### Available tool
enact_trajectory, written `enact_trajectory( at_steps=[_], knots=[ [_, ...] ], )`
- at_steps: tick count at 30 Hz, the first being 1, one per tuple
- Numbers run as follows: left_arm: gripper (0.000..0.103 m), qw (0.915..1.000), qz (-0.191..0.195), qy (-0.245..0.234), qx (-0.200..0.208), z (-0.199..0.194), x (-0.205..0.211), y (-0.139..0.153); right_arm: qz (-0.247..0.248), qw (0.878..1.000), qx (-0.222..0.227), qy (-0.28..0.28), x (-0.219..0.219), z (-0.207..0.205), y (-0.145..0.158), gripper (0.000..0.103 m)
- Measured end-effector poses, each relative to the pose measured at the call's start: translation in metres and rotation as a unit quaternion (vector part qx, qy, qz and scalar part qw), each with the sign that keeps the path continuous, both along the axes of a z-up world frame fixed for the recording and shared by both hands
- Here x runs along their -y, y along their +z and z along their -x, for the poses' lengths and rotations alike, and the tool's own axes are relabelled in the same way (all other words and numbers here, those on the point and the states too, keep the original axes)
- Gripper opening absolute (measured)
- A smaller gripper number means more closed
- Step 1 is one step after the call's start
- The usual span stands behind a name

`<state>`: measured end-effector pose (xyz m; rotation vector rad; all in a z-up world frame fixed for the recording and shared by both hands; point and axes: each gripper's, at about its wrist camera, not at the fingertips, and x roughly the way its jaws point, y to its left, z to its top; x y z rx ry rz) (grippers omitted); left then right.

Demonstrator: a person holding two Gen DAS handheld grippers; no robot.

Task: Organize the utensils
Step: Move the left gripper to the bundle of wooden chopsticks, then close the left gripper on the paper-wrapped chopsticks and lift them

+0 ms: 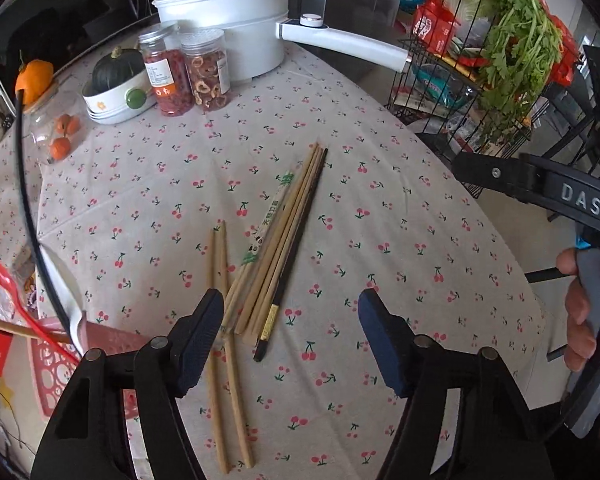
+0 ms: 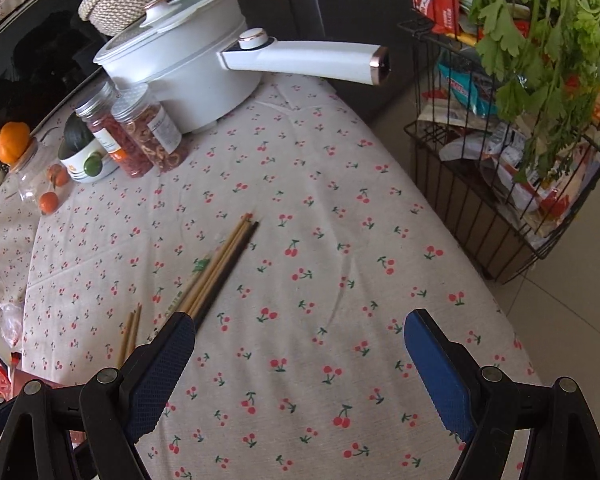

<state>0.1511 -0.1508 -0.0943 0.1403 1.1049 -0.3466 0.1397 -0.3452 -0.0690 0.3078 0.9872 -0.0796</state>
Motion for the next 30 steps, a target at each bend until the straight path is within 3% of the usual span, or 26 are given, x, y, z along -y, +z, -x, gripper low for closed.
enact_trajectory(
  at_steps=[5, 11, 24, 30],
  knots=[
    [0.04, 0.9996, -0.012, 0.023, -0.013, -0.052, 0.017, -0.031, 0.002, 1.0, -0.017, -0.002, 0.012, -0.008, -0.008, 0.089],
    [0.022, 0.9987, -0.021, 0.037, -0.027, -0.105, 0.02, -0.064, -0.002, 1.0, -0.026, 0.011, 0.012, -0.015, -0.012, 0.089],
    [0.018, 0.9979, -0.018, 0.029, -0.054, -0.132, 0.035, -0.081, -0.021, 0.999, -0.026, 0.006, 0.016, -0.018, -0.011, 0.089],
    [0.02, 0.997, -0.043, 0.036, -0.053, -0.132, 0.036, -0.088, -0.022, 0.999, -0.027, 0.001, 0.018, -0.017, -0.012, 0.089]
  ],
)
